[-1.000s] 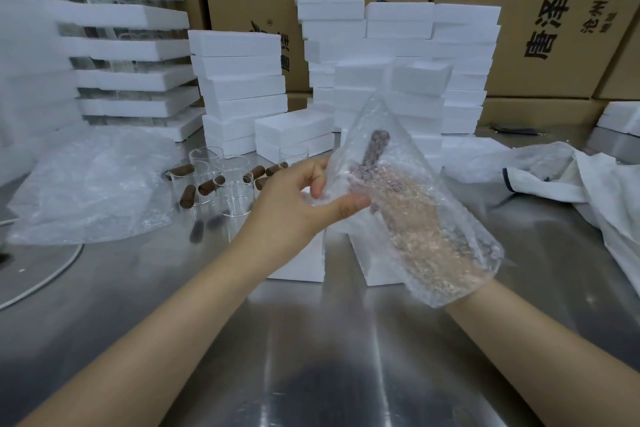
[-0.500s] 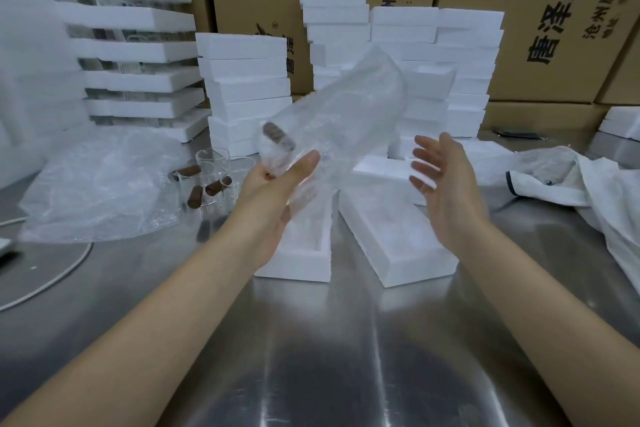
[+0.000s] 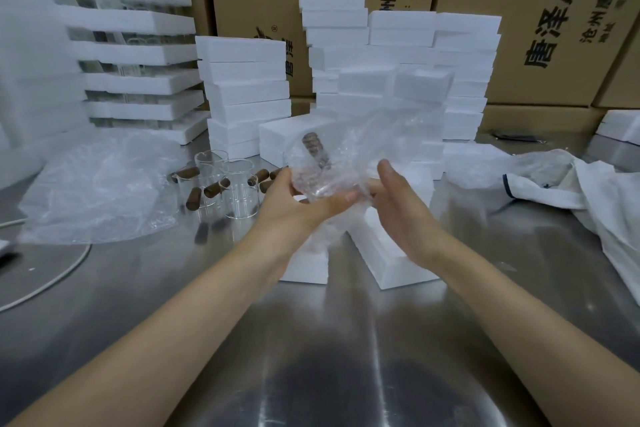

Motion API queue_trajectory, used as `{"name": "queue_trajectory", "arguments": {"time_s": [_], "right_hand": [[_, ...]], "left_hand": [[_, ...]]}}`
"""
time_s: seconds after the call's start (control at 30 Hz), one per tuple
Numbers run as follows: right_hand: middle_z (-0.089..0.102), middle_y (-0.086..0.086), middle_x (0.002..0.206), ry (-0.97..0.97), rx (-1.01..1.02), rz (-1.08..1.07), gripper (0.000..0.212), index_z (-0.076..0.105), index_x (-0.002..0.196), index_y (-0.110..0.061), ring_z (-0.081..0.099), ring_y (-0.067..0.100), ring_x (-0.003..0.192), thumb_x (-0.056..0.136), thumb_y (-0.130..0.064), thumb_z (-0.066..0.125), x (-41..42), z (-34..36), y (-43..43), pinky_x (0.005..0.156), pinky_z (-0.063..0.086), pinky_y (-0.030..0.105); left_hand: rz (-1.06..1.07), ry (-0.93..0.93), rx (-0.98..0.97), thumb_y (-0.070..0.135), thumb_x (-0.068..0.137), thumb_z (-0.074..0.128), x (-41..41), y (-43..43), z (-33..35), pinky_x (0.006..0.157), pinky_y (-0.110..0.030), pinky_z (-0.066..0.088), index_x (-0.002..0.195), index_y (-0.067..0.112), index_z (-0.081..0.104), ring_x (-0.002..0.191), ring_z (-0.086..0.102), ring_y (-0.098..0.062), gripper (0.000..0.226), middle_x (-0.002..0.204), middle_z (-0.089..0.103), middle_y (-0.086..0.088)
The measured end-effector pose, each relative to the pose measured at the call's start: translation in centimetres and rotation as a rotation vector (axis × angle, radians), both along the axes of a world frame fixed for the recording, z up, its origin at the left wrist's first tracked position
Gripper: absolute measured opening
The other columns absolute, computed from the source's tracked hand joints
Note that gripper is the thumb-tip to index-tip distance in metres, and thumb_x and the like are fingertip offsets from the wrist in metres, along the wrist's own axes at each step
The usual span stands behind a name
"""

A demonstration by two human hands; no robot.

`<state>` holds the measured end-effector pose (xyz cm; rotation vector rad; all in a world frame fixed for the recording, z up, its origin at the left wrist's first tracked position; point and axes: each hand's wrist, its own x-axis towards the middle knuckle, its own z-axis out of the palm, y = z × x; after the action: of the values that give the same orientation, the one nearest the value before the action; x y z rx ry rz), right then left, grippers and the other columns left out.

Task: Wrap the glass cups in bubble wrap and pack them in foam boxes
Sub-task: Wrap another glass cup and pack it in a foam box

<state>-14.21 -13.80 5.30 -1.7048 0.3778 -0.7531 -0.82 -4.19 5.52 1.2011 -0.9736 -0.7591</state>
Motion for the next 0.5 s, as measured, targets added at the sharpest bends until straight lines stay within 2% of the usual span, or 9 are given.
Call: {"name": "queue_trajectory", "arguments": {"time_s": [0.07, 0.17, 0.2, 0.27, 0.3, 0.37, 0.4, 0.47, 0.5], "right_hand": [[0.073, -0.013, 0.096, 0.057, -0.029, 0.026, 0.052, 0.077, 0.077, -0.036, 0.063, 0.003, 0.105, 0.088, -0.064, 0.034, -0.2, 0.0, -0.1, 0.100, 0.038, 0.026], [0.071, 0.013, 0.090, -0.126, 0.101, -0.173, 0.045, 0.075, 0.079, -0.009, 0.065, 0.026, 0.089, 0.078, -0.052, 0.061, 0.1, 0.2, 0.1, 0.094, 0.045, 0.049], [0.067, 0.016, 0.089, -0.189, 0.105, -0.264, 0.041, 0.070, 0.079, -0.006, 0.062, 0.029, 0.086, 0.075, -0.047, 0.069, 0.2, 0.2, 0.1, 0.090, 0.046, 0.051], [0.063, 0.006, 0.091, -0.214, 0.035, -0.435, 0.032, 0.061, 0.091, -0.018, 0.061, 0.019, 0.085, 0.073, -0.037, 0.080, 0.2, 0.1, -0.4, 0.081, 0.049, 0.042], [0.063, 0.001, 0.099, -0.195, 0.032, -0.480, 0.047, 0.053, 0.104, -0.024, 0.063, 0.014, 0.089, 0.069, -0.035, 0.083, 0.2, 0.2, -0.6, 0.081, 0.049, 0.037], [0.063, 0.000, 0.117, -0.205, 0.049, -0.455, 0.078, 0.041, 0.125, -0.032, 0.065, 0.015, 0.103, 0.061, -0.032, 0.085, -0.3, 0.5, -0.9, 0.086, 0.051, 0.036], [0.065, 0.002, 0.117, -0.244, 0.022, -0.421, 0.075, 0.046, 0.124, -0.030, 0.065, 0.016, 0.104, 0.060, -0.025, 0.085, -0.6, 0.7, -1.0, 0.087, 0.052, 0.036], [0.071, 0.001, 0.095, -0.256, -0.090, -0.350, 0.045, 0.066, 0.096, -0.022, 0.068, 0.018, 0.090, 0.056, -0.019, 0.085, -1.0, 1.0, -0.9, 0.080, 0.054, 0.036], [0.071, -0.001, 0.084, -0.221, -0.147, -0.313, 0.030, 0.069, 0.082, -0.023, 0.068, 0.018, 0.082, 0.056, -0.021, 0.083, -0.9, 1.1, -0.4, 0.076, 0.054, 0.035]], "left_hand": [[0.006, -0.044, -0.011, 0.038, 0.048, 0.090, 0.2, 0.1, 0.2, 0.077, -0.026, 0.054, 0.111, 0.024, 0.057, 0.094, 0.069, -0.007, 0.072, 0.105, 0.070, 0.011], [-0.025, -0.087, -0.020, 0.036, 0.050, 0.092, -0.2, 0.1, 0.3, 0.079, -0.027, 0.055, 0.111, 0.025, 0.057, 0.094, 0.069, -0.007, 0.071, 0.107, 0.069, 0.010], [-0.032, -0.089, -0.029, 0.034, 0.051, 0.090, -0.2, 0.0, 0.3, 0.080, -0.029, 0.057, 0.111, 0.024, 0.057, 0.095, 0.069, -0.009, 0.069, 0.108, 0.069, 0.009], [-0.053, -0.085, -0.039, 0.031, 0.053, 0.087, 0.0, -0.1, 0.5, 0.082, -0.034, 0.058, 0.112, 0.023, 0.058, 0.095, 0.069, -0.011, 0.066, 0.109, 0.069, 0.008], [-0.073, -0.090, -0.032, 0.031, 0.054, 0.086, 0.2, -0.1, 0.7, 0.083, -0.035, 0.058, 0.112, 0.023, 0.058, 0.095, 0.069, -0.011, 0.064, 0.108, 0.070, 0.008], [-0.127, -0.125, -0.005, 0.032, 0.054, 0.086, 0.8, 0.1, 1.1, 0.084, -0.034, 0.057, 0.110, 0.024, 0.060, 0.096, 0.069, -0.009, 0.062, 0.106, 0.070, 0.011], [-0.149, -0.149, 0.003, 0.034, 0.053, 0.087, 1.1, 0.2, 1.3, 0.082, -0.031, 0.057, 0.110, 0.025, 0.060, 0.096, 0.069, -0.008, 0.063, 0.106, 0.070, 0.012], [-0.152, -0.179, -0.017, 0.035, 0.052, 0.090, 1.4, 0.4, 1.5, 0.078, -0.021, 0.056, 0.111, 0.025, 0.060, 0.096, 0.068, -0.006, 0.067, 0.106, 0.070, 0.013], [-0.130, -0.179, -0.038, 0.035, 0.053, 0.090, 1.5, 0.4, 1.6, 0.076, -0.019, 0.055, 0.112, 0.024, 0.059, 0.095, 0.068, -0.005, 0.068, 0.107, 0.070, 0.012]]}}
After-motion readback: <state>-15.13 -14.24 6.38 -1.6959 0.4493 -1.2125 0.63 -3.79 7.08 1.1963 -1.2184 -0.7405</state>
